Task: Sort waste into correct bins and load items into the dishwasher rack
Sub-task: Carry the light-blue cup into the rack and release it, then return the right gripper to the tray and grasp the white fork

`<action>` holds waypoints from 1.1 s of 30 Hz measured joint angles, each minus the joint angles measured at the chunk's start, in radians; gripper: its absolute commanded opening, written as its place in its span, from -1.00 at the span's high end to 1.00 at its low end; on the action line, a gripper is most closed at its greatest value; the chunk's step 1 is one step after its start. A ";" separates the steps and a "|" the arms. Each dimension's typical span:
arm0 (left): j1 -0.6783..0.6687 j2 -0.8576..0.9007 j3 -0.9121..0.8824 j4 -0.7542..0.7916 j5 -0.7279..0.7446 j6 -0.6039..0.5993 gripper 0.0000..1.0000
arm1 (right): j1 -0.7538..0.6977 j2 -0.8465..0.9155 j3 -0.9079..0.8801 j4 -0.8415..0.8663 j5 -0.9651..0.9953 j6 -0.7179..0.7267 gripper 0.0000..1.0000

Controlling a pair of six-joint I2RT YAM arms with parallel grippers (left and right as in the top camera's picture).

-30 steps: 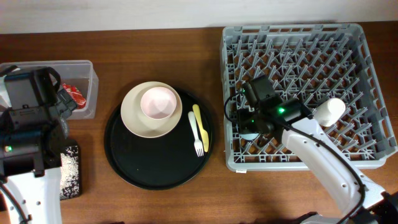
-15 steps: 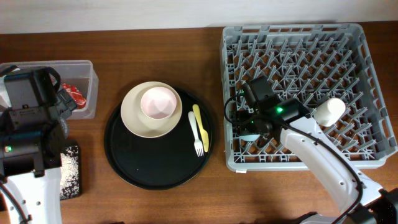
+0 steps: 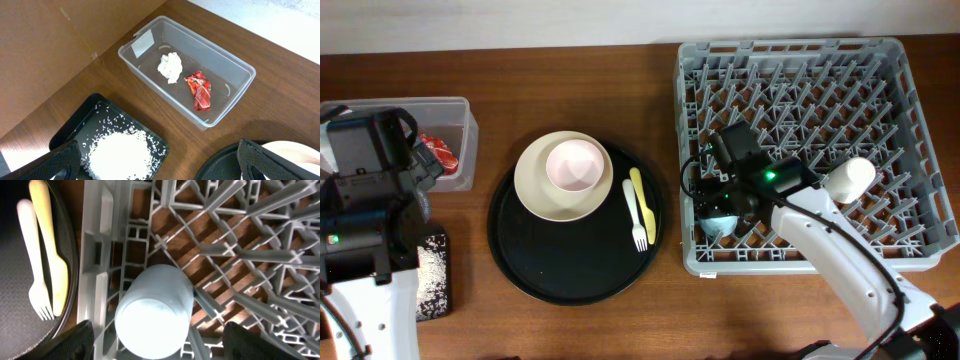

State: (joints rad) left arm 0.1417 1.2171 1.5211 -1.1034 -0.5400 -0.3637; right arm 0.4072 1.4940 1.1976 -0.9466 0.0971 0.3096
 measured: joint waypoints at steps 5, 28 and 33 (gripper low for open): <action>0.000 0.000 0.000 0.001 0.000 0.000 -0.99 | 0.032 -0.003 0.317 -0.156 -0.078 -0.032 -0.50; 0.000 0.000 0.000 0.000 0.000 0.000 -0.99 | 0.383 0.461 0.342 0.004 -0.216 0.031 -0.40; 0.000 0.000 0.000 0.000 0.000 0.000 -0.99 | 0.383 0.461 0.330 0.018 -0.208 0.034 -0.40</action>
State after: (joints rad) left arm 0.1417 1.2171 1.5211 -1.1030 -0.5400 -0.3637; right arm 0.7902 1.9553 1.5272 -0.9283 -0.1104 0.3435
